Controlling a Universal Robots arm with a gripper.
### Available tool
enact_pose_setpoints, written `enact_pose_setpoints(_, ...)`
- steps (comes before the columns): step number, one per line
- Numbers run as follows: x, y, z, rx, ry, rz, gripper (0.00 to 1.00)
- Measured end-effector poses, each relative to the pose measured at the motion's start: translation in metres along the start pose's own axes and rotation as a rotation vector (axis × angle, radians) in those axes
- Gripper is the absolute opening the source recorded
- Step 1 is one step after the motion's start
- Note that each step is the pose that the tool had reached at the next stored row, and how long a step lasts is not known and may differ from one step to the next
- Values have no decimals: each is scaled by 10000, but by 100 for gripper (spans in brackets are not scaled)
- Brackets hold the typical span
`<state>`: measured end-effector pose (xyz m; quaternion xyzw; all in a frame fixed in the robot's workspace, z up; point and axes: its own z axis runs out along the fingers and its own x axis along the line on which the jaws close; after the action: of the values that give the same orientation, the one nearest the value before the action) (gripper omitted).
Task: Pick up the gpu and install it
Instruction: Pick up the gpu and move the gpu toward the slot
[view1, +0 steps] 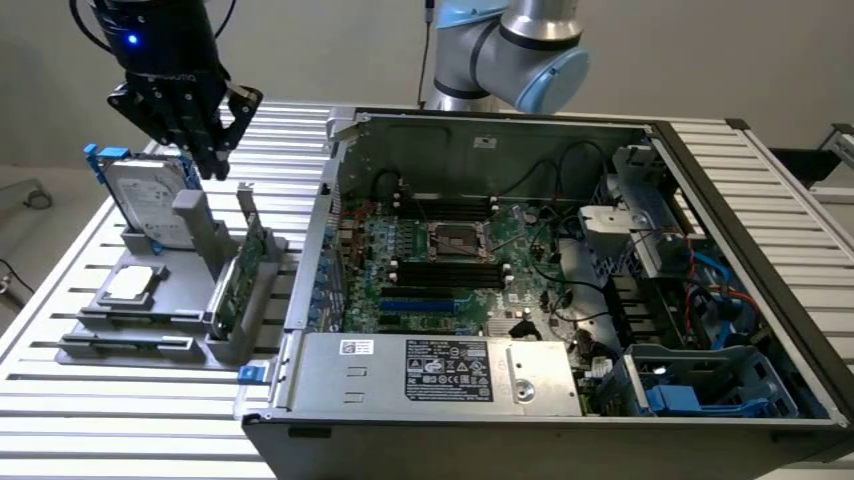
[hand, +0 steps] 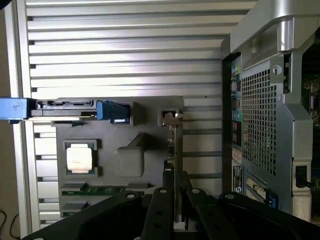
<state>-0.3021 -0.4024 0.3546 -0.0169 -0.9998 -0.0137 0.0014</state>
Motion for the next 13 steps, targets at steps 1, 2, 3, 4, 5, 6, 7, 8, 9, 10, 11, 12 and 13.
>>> enact_pose_setpoints(1,0,0,0,0,1,-10,24)
enact_pose_setpoints(2,0,0,0,0,1,-22,30)
enact_pose_setpoints(3,0,0,0,1,2,-32,30)
enact_pose_setpoints(4,0,0,4,9,7,-43,36)
enact_pose_setpoints(5,0,-1,20,25,6,-55,36)
enact_pose_setpoints(6,2,-7,37,27,8,-63,36)
enact_pose_setpoints(7,3,-21,54,29,9,-63,36)
enact_pose_setpoints(8,3,-41,71,30,11,-62,36)
enact_pose_setpoints(9,3,-60,89,30,10,-62,36)
enact_pose_setpoints(10,2,-78,107,28,8,-61,36)
enact_pose_setpoints(11,3,-95,126,27,7,-61,36)
enact_pose_setpoints(12,3,-112,143,27,7,-62,36)
enact_pose_setpoints(13,4,-129,161,28,8,-61,36)
